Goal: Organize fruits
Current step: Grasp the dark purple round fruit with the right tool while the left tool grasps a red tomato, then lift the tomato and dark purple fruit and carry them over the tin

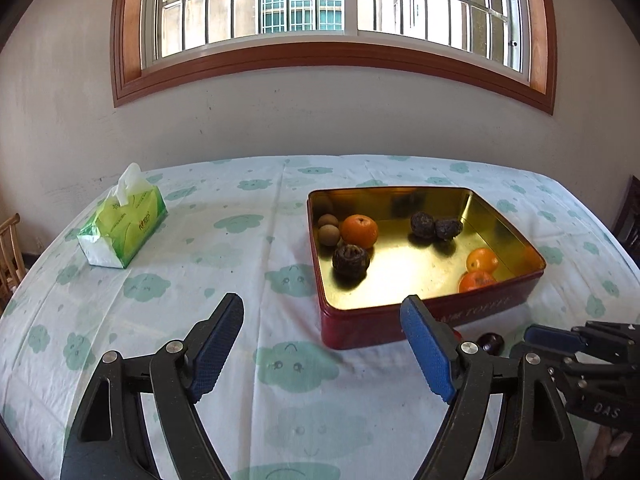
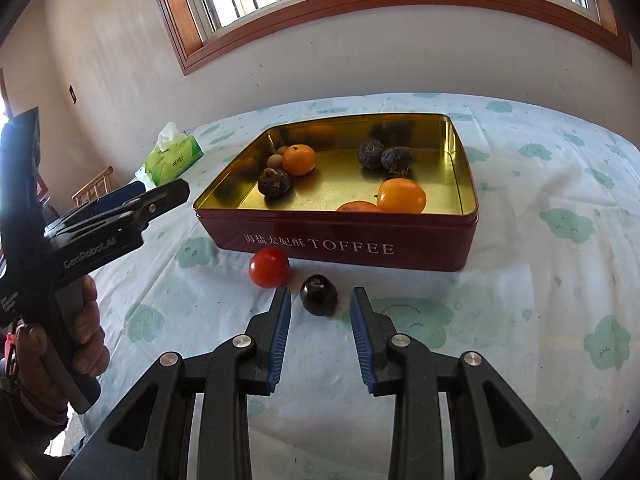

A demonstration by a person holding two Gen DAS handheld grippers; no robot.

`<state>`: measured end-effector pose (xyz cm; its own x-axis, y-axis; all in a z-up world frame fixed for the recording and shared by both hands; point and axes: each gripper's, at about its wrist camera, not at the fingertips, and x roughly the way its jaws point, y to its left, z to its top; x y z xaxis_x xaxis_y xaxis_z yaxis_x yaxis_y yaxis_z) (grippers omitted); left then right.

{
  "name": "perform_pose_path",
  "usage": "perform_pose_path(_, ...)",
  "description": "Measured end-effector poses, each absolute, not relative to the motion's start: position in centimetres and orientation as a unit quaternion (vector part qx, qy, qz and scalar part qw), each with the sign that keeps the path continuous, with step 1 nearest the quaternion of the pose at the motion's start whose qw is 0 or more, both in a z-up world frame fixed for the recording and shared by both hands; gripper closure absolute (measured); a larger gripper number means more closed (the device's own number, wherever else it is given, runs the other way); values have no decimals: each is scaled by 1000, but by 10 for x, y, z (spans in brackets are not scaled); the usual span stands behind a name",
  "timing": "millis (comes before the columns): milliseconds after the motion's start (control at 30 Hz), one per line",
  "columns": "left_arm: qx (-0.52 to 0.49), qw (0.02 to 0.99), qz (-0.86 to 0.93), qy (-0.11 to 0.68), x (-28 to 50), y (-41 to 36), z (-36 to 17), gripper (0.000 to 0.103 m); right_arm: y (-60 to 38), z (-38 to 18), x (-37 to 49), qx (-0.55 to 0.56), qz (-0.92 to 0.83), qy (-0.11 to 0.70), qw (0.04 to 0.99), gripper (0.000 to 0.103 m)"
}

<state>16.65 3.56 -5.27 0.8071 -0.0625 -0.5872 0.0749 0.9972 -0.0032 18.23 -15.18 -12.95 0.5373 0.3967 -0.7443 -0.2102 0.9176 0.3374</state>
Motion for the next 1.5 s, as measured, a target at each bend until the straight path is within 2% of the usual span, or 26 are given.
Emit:
perform_pose_path(400, 13, 938, -81, 338, 146, 31, -65, 23, -131, -151, 206, 74, 172, 482, 856, 74)
perform_pose_path(467, 12, 937, -87, 338, 150, 24, -63, 23, -132, -151, 207, 76, 173, 481, 856, 80)
perform_pose_path(533, 10, 935, -91, 342, 155, 15, -63, 24, -138, -150, 205, 85, 167, 480, 857, 80)
perform_pose_path(600, 5, 933, -91, 348, 161, 5, -63, 32, -151, -146, 198, 105, 149, 470, 864, 80)
perform_pose_path(700, -16, 927, -85, 366, 172, -8, -70, 38, -172, -134, 184, 127, 117, 444, 879, 80)
perform_pose_path(767, -24, 921, -80, 380, 178, -18, -76, 48, -181, -130, 177, 140, 104, 434, 884, 80)
perform_pose_path(1000, -45, 910, -63, 407, 191, -31, -90, 49, -190, -136, 170, 145, 105, 433, 884, 80)
perform_pose_path(1233, -22, 906, -62, 418, 197, -45, -99, 50, -191, -136, 169, 151, 117, 428, 883, 80)
perform_pose_path(1300, -34, 900, -71, 428, 201, -44, -103, 65, -189, -136, 169, 148, 120, 427, 884, 80)
perform_pose_path(1367, -36, 902, -73, 425, 202, -43, -103, 71, -187, -136, 170, 143, 122, 429, 884, 80)
perform_pose_path(1500, -42, 903, -73, 421, 198, -38, -102, 72, -188, -137, 170, 145, 123, 431, 882, 80)
